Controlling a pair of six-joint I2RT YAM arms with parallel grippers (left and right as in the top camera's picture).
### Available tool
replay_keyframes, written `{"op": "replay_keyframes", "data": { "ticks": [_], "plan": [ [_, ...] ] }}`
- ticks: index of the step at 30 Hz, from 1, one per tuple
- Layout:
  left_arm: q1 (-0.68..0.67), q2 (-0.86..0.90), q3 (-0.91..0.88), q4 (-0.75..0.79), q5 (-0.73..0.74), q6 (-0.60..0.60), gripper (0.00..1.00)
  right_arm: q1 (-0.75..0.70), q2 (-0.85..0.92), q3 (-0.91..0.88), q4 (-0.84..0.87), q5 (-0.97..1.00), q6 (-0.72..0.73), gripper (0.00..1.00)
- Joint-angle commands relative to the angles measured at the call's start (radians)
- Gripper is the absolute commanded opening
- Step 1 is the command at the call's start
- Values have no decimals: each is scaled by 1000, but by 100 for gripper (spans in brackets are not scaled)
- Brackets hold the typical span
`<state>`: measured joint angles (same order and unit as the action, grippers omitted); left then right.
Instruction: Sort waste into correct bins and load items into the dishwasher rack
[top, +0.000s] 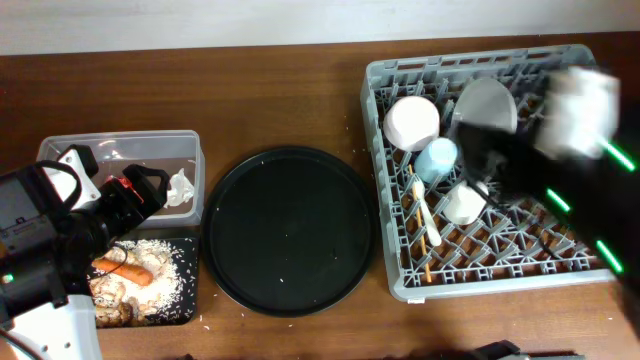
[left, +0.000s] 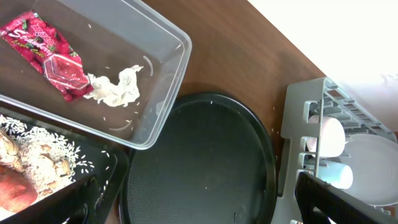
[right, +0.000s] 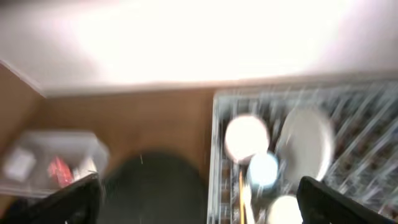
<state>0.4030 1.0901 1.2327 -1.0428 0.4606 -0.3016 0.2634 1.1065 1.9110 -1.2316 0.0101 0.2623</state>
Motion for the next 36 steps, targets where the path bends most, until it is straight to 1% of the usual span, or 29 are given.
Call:
{"op": "replay_keyframes", "data": {
  "ticks": [1,2,3,4,5,7,10,12,14,16,17,18,20,22,24,26,31,33,35,36],
  "plan": [
    [-3,-1,10,3,14,23,99,4,-242,3,16,107,5,99],
    [-3,-1,10,3,14,23,99,3,-308,3,9,126,5,99],
    [-3,-1,10,2,14,23,99,3,-394,3,-28,176,5,99],
    [-3,-1,10,2,14,23,99,3,-442,3,-66,216,5,99],
    [-3,-1,10,2,14,23,99,-18,-515,-8,-113,253,5,99],
    [-3,-1,10,2,14,23,99,-67,-596,-46,-147,274,4,99],
    [-3,-1,10,2,14,23,99,-141,-754,-222,-144,275,5,99],
    [-3,-1,10,2,14,23,99,-175,-852,-392,-105,275,5,99],
    [-3,-1,10,3,14,23,99,-211,-962,-647,56,275,9,99],
    [-3,-1,10,2,14,23,99,-236,-1043,-914,324,255,9,99],
    [-3,-1,10,2,14,23,99,-246,-1065,-1022,447,233,9,99],
    [-3,-1,10,2,14,23,99,-256,-1081,-1165,624,196,9,99],
    [-3,-1,10,2,14,23,99,-259,-1084,-1380,919,136,9,99],
    [-3,-1,10,2,14,23,99,-259,-1085,-1531,1115,110,9,99],
    [-3,-1,10,2,14,23,99,-259,-1098,-1620,1207,106,9,98],
    [-3,-1,10,2,14,23,99,-259,-1103,-1694,1258,106,9,99],
    [-3,-1,10,2,14,23,99,-259,-1103,-1786,1266,101,-23,99],
    [-3,-1,10,2,14,23,99,-259,-1103,-1822,1271,62,-83,99],
    [-3,-1,10,2,14,23,99,-259,-1103,-1855,1278,-1,-182,99],
    [-3,-1,10,2,14,23,99,-259,-1103,-1865,1274,-3,-188,99]
  ]
}}
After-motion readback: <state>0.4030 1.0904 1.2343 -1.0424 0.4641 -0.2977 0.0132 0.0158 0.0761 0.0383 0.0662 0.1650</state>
